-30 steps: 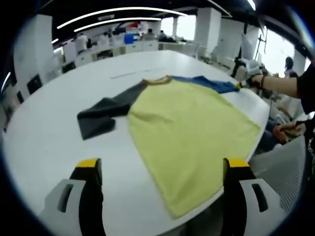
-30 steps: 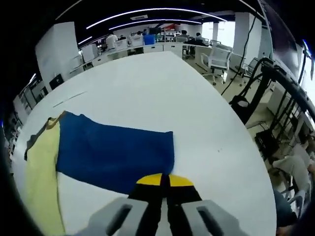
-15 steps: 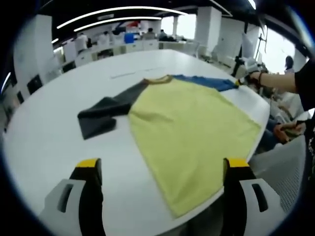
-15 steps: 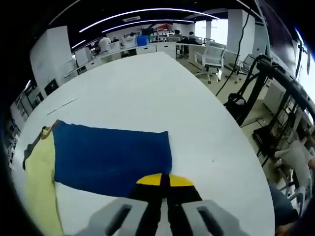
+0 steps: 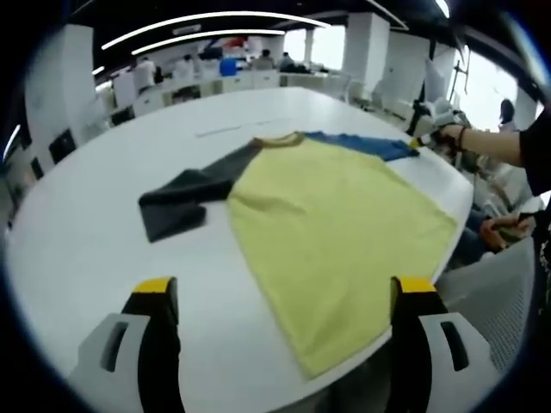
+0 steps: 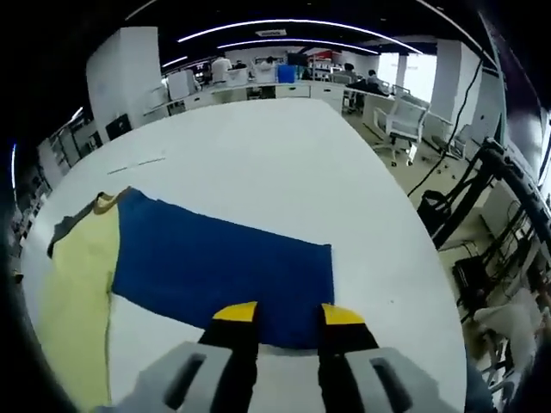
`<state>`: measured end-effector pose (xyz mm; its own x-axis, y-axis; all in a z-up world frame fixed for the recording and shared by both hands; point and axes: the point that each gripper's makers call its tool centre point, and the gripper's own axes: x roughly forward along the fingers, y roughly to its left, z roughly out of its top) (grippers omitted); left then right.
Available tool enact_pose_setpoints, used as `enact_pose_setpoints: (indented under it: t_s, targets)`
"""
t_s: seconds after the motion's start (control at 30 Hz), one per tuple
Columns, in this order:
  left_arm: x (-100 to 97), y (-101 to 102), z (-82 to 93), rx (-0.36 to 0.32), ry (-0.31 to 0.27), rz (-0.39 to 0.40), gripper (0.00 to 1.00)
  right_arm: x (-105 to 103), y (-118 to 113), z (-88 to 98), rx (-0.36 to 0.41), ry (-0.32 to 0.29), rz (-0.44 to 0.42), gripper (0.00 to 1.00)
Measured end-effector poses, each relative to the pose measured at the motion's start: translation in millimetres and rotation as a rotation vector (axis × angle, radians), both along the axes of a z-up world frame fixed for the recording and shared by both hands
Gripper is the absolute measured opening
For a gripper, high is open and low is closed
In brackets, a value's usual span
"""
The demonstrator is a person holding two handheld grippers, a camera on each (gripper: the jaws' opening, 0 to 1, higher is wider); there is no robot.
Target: Fold the garment on the visible template until the final outline fits inside the template.
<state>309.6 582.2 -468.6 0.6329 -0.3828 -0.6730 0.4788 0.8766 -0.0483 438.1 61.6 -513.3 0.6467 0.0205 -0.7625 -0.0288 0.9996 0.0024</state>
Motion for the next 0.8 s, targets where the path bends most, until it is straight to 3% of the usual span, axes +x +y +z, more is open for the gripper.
enact_pose_setpoints:
  t_s: [0.13, 0.33, 0.57, 0.8]
  targets:
    - [-0.8, 0.3, 0.5, -0.003, -0.001, 0.004, 0.99, -5.2, 2.9, -8.8, -0.059, 0.039, 0.070, 0.23]
    - [-1.1, 1.3, 1.0, -0.006, -0.002, 0.010, 0.98, -6.5, 0.3, -11.2, -0.095, 0.053, 0.101, 0.17]
    - [-0.9, -1.1, 2.2, -0.014, -0.012, 0.001, 0.96, -6.4, 1.1, -13.6, -0.039, 0.060, 0.066, 0.09]
    - [0.1, -2.4, 5.0, -0.016, -0.022, -0.010, 0.96, -6.9, 0.6, -13.5, -0.037, 0.069, 0.062, 0.06]
